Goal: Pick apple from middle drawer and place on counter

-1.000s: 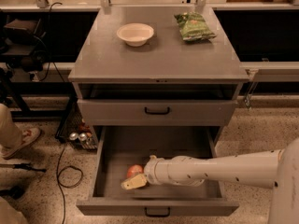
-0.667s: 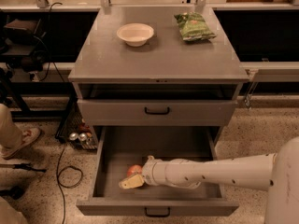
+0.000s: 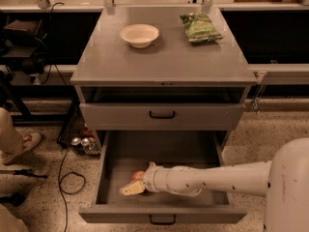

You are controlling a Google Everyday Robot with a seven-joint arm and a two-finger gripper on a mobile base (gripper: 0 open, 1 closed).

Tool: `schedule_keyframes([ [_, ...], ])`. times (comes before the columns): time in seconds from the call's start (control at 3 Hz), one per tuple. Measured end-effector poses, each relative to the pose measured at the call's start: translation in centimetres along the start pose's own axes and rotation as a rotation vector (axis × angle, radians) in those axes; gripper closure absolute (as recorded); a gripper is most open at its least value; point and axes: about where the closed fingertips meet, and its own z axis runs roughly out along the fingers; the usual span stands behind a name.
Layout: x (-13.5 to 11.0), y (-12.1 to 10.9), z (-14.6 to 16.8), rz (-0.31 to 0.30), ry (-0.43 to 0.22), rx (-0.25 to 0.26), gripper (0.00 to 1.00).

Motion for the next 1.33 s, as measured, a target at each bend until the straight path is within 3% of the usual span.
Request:
schedule_keyframes([
  [0.33, 1.0, -0.4, 1.0, 0.019, 0.007, -0.006, 0.15],
  [1.0, 2.7, -1.0, 1.5, 0.049, 0.006, -0.025, 0.61],
  [1.33, 1.1, -2.2, 0.8, 0.007, -0.087, -0.066, 0.85],
])
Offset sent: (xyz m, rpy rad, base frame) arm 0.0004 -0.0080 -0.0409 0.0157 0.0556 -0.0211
